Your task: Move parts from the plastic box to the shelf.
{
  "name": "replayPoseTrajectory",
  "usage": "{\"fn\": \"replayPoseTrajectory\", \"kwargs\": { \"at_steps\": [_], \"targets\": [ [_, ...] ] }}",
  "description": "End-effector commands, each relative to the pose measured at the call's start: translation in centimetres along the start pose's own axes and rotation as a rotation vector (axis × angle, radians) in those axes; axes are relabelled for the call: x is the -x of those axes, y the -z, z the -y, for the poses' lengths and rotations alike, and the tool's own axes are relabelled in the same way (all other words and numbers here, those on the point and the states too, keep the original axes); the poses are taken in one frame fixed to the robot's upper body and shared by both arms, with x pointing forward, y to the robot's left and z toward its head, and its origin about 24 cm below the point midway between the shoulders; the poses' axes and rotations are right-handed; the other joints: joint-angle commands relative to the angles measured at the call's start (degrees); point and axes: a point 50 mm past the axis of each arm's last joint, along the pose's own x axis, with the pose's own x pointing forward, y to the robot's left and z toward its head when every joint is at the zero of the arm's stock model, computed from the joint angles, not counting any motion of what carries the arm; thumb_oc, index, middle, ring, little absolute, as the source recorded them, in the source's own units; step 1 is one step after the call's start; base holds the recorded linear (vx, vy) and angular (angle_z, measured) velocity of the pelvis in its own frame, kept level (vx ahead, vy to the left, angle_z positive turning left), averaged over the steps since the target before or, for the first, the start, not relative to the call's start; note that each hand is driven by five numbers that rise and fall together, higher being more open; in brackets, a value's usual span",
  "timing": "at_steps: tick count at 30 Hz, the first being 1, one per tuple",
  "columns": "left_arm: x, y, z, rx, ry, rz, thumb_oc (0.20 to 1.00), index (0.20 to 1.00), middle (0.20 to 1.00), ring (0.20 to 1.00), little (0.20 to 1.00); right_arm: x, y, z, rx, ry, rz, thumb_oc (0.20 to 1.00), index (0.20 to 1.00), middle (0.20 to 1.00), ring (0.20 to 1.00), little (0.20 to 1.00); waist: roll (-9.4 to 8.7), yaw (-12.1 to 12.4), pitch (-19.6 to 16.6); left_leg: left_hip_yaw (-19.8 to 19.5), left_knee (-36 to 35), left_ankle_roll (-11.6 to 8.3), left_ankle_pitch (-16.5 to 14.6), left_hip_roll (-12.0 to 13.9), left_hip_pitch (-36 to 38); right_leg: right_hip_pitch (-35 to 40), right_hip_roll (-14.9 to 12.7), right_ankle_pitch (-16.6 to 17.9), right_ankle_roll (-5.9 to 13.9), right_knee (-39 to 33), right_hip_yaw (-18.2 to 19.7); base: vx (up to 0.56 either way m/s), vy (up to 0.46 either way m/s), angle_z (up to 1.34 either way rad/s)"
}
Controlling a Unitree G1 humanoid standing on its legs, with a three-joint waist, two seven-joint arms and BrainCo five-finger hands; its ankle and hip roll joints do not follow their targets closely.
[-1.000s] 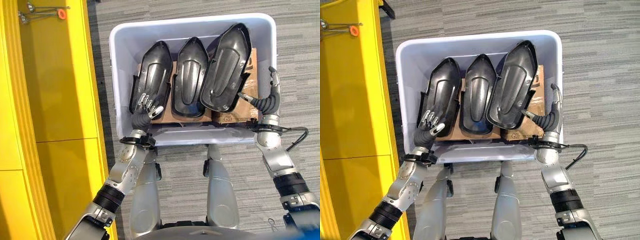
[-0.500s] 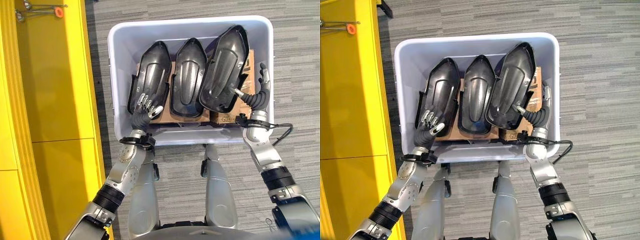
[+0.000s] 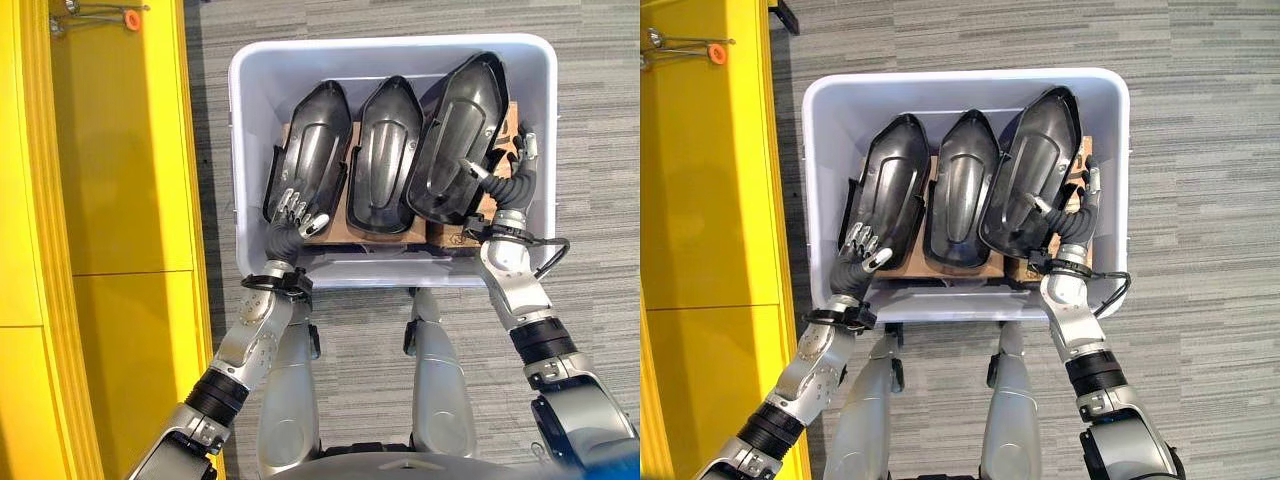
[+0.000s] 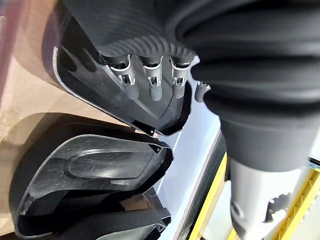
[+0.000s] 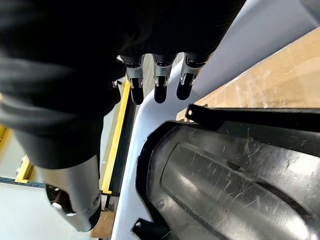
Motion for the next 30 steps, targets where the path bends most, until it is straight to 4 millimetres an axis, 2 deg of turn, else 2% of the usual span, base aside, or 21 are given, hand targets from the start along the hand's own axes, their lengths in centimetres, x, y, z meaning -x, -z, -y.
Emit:
{"fn": "replayPoseTrajectory", "kwargs": {
  "at_steps": [1, 15, 24, 30],
  "targets": [
    [-0.1, -1.4, 0.6, 0.009, 0.029, 0.081, 1.000, 1.000, 1.000, 1.000, 1.000, -0.4, -0.9, 1.4, -0.042, 0.083, 0.066, 1.000, 1.000, 1.000, 1.000, 1.000, 1.06, -0.12, -2.12, 1.37, -1.62, 0.70, 1.36, 1.11, 1.07, 1.29, -2.90, -5.72, 3.19, 8.46, 3.05, 0.00, 0.000, 0.00],
    [-0.1, -1.4, 0.7, 0.013, 0.035, 0.083, 1.000, 1.000, 1.000, 1.000, 1.000, -0.5, -0.1, 2.4, 0.013, 0.144, 0.041, 1.000, 1.000, 1.000, 1.000, 1.000, 1.19, -0.20, -2.00, 1.47, -1.63, 0.88, 1.37, 0.98, 0.71, 0.71, -2.85, -5.56, 3.21, 8.58, 3.20, 0.00, 0.000, 0.00],
    [-0.2, -1.6, 0.7, 0.017, 0.037, 0.090, 1.000, 1.000, 1.000, 1.000, 1.000, -0.8, 0.2, 1.9, 0.016, 0.130, 0.020, 1.000, 1.000, 1.000, 1.000, 1.000, 1.29, 0.06, -1.55, 1.29, -1.71, 0.99, 1.58, 0.77, 0.03, 0.28, -2.72, -5.47, 3.20, 8.49, 3.10, 0.00, 0.000, 0.00],
    [-0.3, -1.8, 0.8, 0.024, 0.034, 0.100, 1.000, 1.000, 1.000, 1.000, 1.000, -1.6, 0.7, 1.4, 0.027, 0.140, -0.018, 1.000, 1.000, 1.000, 1.000, 1.000, 2.09, 0.63, -0.46, 1.15, -1.72, 1.03, 1.76, 0.36, -0.90, -0.75, -2.92, -5.51, 3.16, 8.95, 3.18, 0.00, 0.000, 0.00]
  ]
}}
